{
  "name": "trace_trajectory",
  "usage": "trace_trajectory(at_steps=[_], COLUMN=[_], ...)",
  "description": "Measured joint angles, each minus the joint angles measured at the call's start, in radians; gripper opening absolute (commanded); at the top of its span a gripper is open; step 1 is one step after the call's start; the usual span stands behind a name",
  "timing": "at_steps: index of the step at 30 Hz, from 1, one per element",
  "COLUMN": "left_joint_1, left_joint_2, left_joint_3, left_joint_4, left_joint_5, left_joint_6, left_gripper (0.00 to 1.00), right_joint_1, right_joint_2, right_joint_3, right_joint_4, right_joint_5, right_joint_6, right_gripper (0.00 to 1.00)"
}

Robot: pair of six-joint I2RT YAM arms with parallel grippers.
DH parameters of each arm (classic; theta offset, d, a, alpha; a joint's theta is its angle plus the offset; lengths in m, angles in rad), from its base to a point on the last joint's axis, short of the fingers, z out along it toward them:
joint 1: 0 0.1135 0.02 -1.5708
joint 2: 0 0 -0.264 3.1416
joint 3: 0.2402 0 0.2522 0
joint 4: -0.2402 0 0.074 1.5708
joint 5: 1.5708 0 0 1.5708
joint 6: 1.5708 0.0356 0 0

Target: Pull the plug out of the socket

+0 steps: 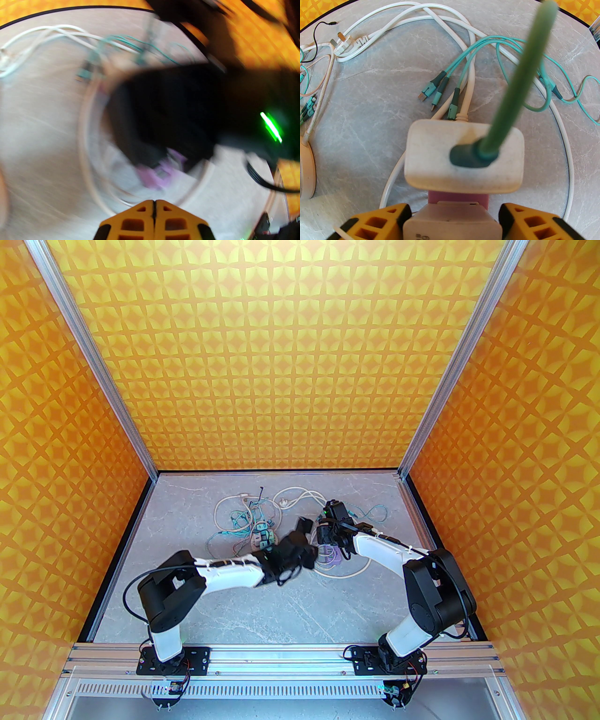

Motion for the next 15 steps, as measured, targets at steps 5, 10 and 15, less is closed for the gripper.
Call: trace_trajectory(at_steps=[5, 10, 15], left_joint_1=[0.014, 0.058, 0.092], left_joint_2=[0.000, 0.000, 0.006], left_joint_3=[0.002, 0.040, 0.184], left_joint_4=[-0.011, -0.092, -0.288], left_joint_5=[0.000, 0.000, 0.003], left_joint_6=[0.008, 0.037, 0.108], left_gripper=[0.32, 0.41, 0.52], right_joint_1=[-0.001, -0.008, -0.051], right_joint_2=[-0.064, -0.201, -0.351], right_joint_3=[-0.015, -0.064, -0.214], right_joint_4=[-0.001, 0.008, 0.070], right_joint_5=[-0.027, -0.068, -0.117], right_joint_6=[0.019, 0.060, 0.163], right_gripper=[0.91, 0.88, 0.80])
